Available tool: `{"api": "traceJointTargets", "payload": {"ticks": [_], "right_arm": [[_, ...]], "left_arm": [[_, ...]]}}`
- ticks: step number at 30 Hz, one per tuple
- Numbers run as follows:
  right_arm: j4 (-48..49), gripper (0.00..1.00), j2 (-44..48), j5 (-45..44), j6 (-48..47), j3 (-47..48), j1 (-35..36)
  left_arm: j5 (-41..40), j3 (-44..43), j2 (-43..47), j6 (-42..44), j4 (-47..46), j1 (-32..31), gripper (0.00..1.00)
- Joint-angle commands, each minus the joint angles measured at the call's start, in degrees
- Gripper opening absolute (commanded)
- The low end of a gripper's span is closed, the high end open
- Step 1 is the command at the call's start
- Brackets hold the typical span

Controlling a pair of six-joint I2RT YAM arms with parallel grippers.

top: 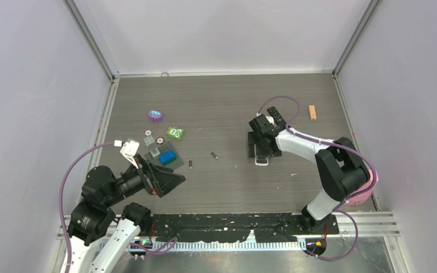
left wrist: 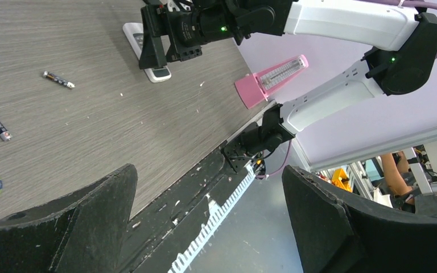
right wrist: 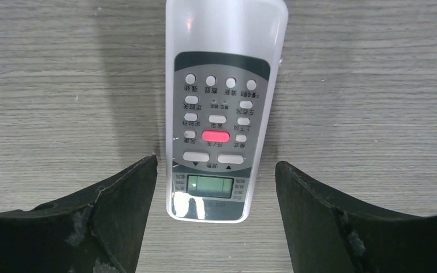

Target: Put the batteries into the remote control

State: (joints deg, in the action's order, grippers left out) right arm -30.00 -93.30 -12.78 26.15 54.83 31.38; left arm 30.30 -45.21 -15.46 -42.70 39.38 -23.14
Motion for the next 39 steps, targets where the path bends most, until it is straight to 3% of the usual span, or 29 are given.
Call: {"api": "traceJointTargets", "payload": {"ticks": [1, 6, 11, 14, 19, 22, 25, 28, 32, 37, 39], "right_arm": [[3.94, 0.81, -0.68, 1.49, 1.73, -2.47, -0.03], [6.10, 0.74, -0.27, 2.94, 2.27, -5.36, -0.11], [6.04, 0.39, 1.89, 3.61, 0.17, -6.28, -0.07], [6.15, 0.28, 5.70, 7.81, -3.36, -7.56, -0.04], [3.73, 0.23, 19.37, 21.89, -9.43, -8.19, -0.06], [3.40, 0.22, 27.85, 37.32, -11.47, -8.38, 0.05], [7.54, 0.22, 34.13, 50.25, -8.26, -9.91, 1.34], [14.29, 0.22, 39.18, 56.21, -5.03, -10.96, 4.40], [17.67, 0.23, 41.50, 56.25, -2.98, -10.52, 9.70], [10.48, 0.24, 42.18, 40.85, -9.29, -4.38, 19.50], [7.96, 0.24, 41.72, 35.19, -11.15, -2.65, 22.04]], "left_arm": [[1.55, 0.43, 0.16, 0.45, -2.15, -0.07, 0.99], [3.06, 1.53, -0.34, 1.42, -4.70, -0.07, 0.99], [5.26, 2.92, -2.17, 2.79, -10.17, -0.07, 0.99], [4.86, 2.57, -3.82, 4.64, -12.11, -0.07, 0.99], [4.84, -0.06, -9.35, 7.61, -14.54, -0.10, 0.99], [7.00, -0.90, -12.85, 7.56, -17.76, -0.16, 0.99], [11.24, 1.15, -16.75, 2.15, -25.84, -0.81, 0.99], [11.91, 3.04, -19.62, -7.96, -35.04, -2.58, 0.99], [5.85, 1.77, -22.11, -13.98, -36.12, -8.41, 0.99], [-4.51, -0.32, -24.94, -12.67, -26.13, -11.93, 0.99], [-5.77, -0.02, -26.01, -13.22, -24.68, -12.59, 0.92]]}}
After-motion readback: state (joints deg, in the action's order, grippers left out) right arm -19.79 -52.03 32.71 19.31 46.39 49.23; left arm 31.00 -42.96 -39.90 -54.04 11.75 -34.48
